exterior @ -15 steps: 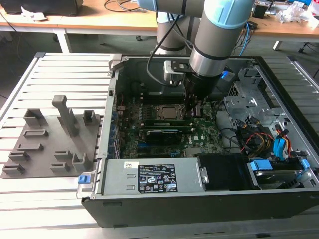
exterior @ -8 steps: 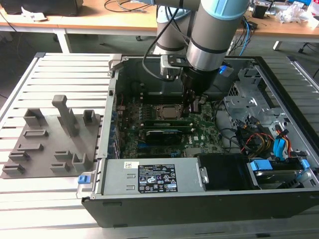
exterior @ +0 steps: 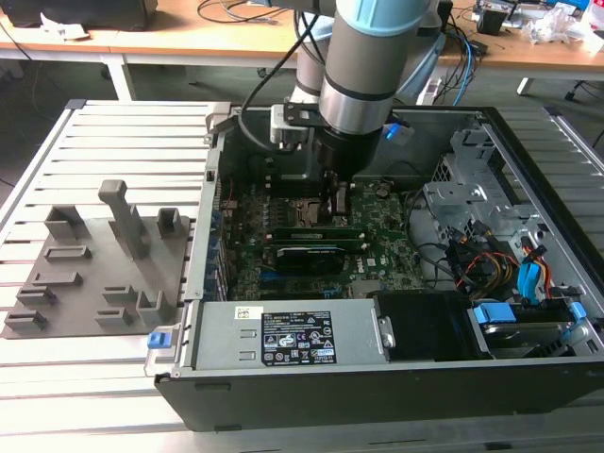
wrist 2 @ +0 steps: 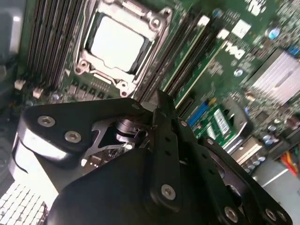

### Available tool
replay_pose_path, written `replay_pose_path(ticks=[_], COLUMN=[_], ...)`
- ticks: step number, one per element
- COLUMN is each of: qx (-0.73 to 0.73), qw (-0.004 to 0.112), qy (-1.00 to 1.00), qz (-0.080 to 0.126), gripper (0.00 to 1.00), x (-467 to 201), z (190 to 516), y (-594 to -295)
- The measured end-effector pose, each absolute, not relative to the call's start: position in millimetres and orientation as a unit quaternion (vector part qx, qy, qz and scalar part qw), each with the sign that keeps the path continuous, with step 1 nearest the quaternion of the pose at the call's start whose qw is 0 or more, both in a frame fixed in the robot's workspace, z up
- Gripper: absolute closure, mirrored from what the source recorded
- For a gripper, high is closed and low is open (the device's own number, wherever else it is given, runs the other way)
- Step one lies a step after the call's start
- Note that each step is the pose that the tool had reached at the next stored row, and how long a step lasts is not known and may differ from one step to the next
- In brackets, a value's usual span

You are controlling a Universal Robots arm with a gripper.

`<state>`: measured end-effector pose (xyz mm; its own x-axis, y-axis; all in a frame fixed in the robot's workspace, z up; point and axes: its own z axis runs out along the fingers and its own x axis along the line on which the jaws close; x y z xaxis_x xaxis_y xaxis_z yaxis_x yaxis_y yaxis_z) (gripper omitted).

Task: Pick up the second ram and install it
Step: 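Press down the second ram until it locks into place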

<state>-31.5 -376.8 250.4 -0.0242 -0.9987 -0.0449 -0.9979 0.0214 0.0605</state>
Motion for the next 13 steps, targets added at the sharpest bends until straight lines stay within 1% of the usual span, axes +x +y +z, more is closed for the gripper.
replay_pose_path(ticks=[11,13], qx=[0.699,0.699], qw=[0.004,0.004], qy=[-0.715,-0.715], qz=[-0.036,-0.036], gripper=[0.89,0.89], x=[-66.9,-69.7], z=[249.7,241.5], y=[-376.8,-376.9])
